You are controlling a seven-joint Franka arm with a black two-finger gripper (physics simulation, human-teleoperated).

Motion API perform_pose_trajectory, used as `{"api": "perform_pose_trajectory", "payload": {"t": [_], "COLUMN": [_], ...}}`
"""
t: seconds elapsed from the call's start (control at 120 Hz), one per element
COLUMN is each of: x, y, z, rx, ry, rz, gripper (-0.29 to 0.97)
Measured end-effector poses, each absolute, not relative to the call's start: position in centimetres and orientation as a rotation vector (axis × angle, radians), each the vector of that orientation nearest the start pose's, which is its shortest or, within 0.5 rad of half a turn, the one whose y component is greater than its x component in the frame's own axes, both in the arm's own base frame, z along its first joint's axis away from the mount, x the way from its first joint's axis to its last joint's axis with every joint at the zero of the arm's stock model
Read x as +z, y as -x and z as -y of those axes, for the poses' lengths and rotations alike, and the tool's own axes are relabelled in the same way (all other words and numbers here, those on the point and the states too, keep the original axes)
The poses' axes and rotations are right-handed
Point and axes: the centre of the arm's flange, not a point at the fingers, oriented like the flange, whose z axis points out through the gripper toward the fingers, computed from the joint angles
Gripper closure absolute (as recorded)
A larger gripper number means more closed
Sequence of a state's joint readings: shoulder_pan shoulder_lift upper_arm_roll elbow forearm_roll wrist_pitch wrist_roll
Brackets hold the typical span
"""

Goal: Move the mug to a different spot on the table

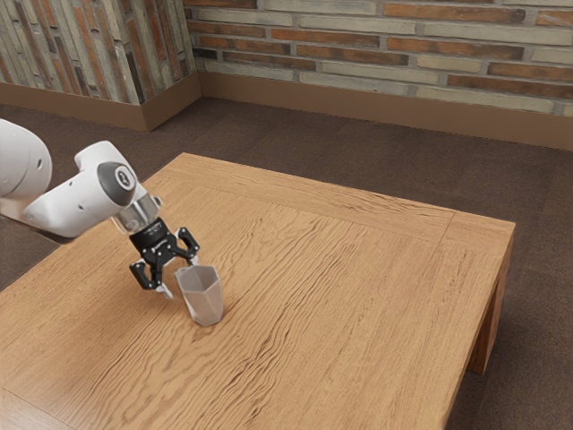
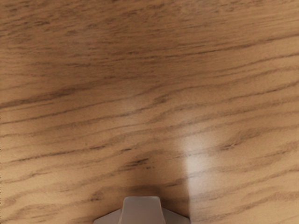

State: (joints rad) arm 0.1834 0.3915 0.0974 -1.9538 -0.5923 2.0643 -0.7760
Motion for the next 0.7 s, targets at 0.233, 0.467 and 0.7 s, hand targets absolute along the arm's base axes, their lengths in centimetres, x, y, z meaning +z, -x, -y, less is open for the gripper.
{"api": "perform_pose_trajectory", "payload": {"t": [0.233, 0.467, 0.7], "x": [27.3, 32.0, 40.5], "y": [-57.4, -57.5, -57.4], "z": [-14.9, -16.5, -15.2], "rx": [0.591, 0.415, 0.152], "ry": [2.620, 2.676, 2.784], "rz": [2.241, 2.143, 1.911], "gripper": [0.03, 0.01, 0.00]}}
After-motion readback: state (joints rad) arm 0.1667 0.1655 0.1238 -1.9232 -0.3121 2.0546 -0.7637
